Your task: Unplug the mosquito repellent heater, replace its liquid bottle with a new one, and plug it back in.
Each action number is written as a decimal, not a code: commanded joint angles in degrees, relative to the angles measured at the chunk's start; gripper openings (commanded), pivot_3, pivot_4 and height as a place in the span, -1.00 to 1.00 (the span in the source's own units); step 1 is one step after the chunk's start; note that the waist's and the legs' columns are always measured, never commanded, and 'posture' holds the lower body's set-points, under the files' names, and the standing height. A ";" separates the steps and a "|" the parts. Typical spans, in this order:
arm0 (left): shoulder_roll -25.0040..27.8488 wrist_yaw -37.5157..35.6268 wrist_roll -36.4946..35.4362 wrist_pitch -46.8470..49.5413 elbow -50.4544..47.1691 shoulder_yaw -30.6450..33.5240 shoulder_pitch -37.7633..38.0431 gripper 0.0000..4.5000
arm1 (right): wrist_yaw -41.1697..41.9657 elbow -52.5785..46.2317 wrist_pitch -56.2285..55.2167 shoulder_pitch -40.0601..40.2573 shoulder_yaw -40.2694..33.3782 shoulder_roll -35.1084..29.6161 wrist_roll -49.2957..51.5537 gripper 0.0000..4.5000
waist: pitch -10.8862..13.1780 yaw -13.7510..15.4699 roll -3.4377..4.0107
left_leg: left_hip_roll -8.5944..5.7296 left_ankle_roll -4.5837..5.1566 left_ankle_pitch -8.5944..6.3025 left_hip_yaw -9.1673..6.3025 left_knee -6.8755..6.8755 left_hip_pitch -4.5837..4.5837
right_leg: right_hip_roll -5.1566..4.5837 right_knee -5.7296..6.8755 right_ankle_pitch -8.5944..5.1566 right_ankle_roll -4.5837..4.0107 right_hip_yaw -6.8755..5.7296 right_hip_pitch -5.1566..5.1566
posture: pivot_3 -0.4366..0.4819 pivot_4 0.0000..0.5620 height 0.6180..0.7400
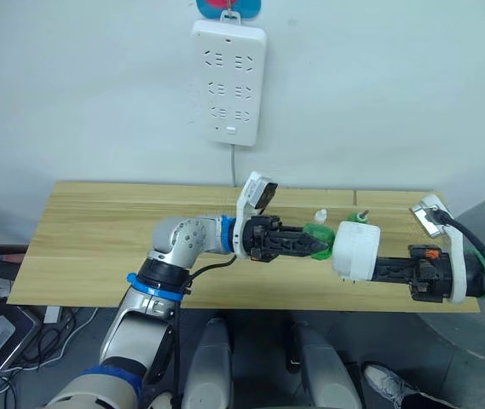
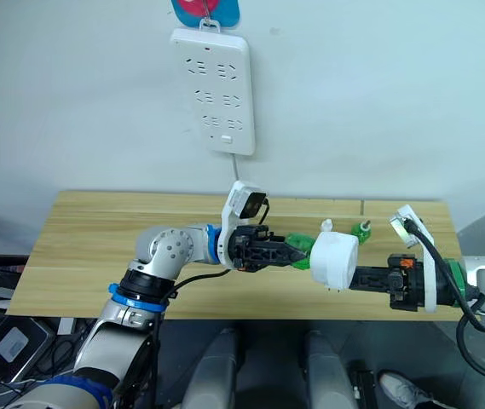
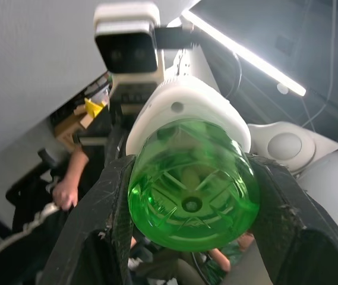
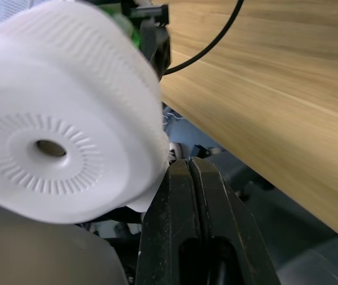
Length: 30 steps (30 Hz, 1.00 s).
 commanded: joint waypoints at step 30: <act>-0.30 -5.53 28.09 -149.94 33.75 -8.09 -2.50 0.03 | 6.08 21.22 13.30 -4.38 1.08 11.58 6.03 0.99 | -0.02 0.32 -0.03 | -0.03 0.05 0.03 0.18 0.06 0.02 | -0.03 -0.08 0.18 -0.02 0.25 0.01 | 0.33 0.15 1.00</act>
